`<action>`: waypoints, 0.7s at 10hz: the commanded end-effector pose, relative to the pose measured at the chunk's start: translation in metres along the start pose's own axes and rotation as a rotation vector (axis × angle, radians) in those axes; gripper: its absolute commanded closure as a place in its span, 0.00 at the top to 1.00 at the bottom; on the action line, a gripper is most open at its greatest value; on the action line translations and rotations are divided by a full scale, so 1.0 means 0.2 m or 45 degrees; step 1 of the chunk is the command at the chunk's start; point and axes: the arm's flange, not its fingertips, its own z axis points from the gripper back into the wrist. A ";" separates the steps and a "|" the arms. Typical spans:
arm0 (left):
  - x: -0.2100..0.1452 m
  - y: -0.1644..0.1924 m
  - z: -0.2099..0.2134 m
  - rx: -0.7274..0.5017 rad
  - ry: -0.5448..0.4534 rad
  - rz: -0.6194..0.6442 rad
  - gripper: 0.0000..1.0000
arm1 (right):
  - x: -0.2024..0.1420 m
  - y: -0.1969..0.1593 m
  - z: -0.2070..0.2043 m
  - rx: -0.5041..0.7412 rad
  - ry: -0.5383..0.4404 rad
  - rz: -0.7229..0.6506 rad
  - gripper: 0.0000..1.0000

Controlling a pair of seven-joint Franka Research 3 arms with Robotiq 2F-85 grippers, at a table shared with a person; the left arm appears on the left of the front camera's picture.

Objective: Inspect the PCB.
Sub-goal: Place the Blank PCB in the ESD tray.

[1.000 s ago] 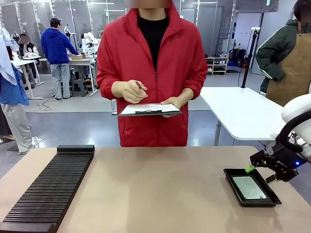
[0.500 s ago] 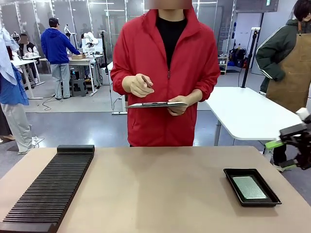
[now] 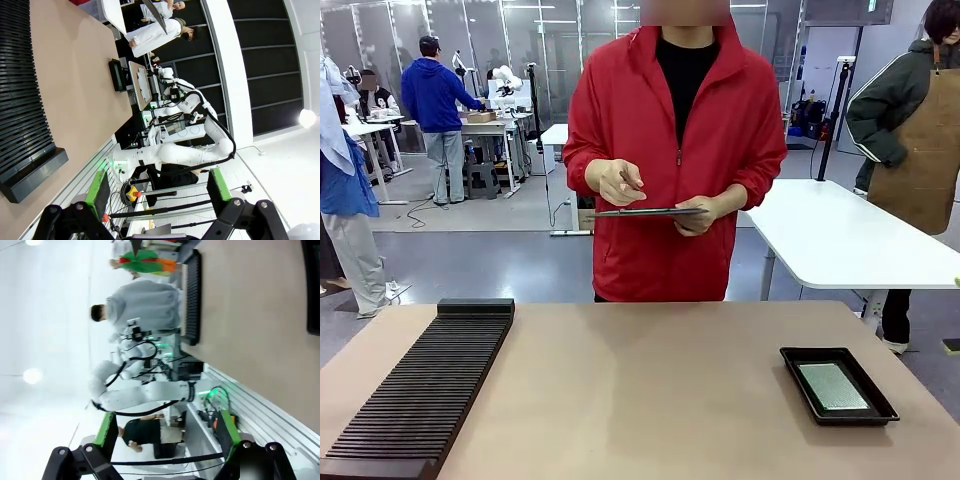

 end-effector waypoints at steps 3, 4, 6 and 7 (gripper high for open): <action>0.00 -0.02 0.00 0.012 0.004 0.010 1.00 | -0.02 -0.04 0.03 0.048 0.006 -0.005 1.00; 0.00 -0.02 0.00 0.012 0.004 0.010 1.00 | -0.02 -0.04 0.03 0.048 0.006 -0.005 1.00; 0.00 -0.02 0.00 0.012 0.004 0.010 1.00 | -0.02 -0.04 0.03 0.048 0.006 -0.005 1.00; 0.00 -0.02 0.00 0.012 0.004 0.010 1.00 | -0.02 -0.04 0.03 0.048 0.006 -0.005 1.00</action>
